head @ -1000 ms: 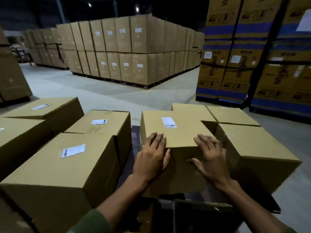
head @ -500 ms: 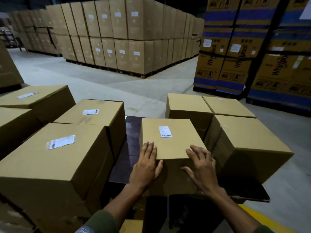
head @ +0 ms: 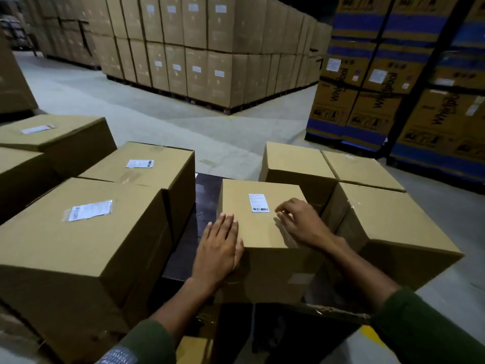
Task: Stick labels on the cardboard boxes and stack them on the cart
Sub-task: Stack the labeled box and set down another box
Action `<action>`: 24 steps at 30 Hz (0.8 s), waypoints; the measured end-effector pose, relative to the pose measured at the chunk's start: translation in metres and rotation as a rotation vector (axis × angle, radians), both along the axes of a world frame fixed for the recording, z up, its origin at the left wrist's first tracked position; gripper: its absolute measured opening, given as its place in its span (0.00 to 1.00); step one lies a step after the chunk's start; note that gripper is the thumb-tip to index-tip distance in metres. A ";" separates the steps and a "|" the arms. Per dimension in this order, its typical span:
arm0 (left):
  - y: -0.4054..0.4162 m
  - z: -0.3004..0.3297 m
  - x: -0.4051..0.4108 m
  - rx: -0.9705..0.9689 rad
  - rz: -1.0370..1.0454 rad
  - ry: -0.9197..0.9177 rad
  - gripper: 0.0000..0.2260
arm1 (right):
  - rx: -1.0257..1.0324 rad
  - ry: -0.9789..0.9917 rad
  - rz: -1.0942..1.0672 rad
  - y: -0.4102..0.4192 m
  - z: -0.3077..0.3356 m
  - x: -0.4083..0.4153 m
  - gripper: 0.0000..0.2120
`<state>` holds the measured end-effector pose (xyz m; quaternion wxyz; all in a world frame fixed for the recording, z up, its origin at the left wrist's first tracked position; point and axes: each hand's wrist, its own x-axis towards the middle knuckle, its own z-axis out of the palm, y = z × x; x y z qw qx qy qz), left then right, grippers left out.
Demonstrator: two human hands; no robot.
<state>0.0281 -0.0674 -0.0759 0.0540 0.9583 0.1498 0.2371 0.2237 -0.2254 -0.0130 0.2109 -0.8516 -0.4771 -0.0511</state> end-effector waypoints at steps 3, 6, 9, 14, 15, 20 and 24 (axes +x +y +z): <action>0.011 0.002 0.001 0.004 0.001 0.006 0.24 | -0.086 0.005 0.087 0.029 0.018 0.016 0.11; 0.029 0.002 0.001 0.010 -0.002 0.035 0.24 | -0.155 0.000 0.114 0.050 0.022 0.026 0.14; 0.051 0.006 -0.001 -0.017 -0.027 0.063 0.26 | -0.227 -0.022 0.114 0.054 0.013 0.030 0.17; 0.066 0.009 -0.005 0.032 -0.007 0.085 0.26 | -0.248 0.031 0.057 0.040 -0.002 0.053 0.27; 0.066 0.009 -0.004 0.057 0.019 0.079 0.25 | -0.257 0.030 0.035 0.037 -0.003 0.059 0.29; 0.062 0.009 0.000 0.203 0.142 -0.036 0.20 | -0.266 0.015 0.016 0.029 -0.005 0.073 0.26; 0.061 0.012 0.000 0.284 0.167 -0.064 0.17 | -0.235 0.045 0.016 0.030 -0.004 0.078 0.28</action>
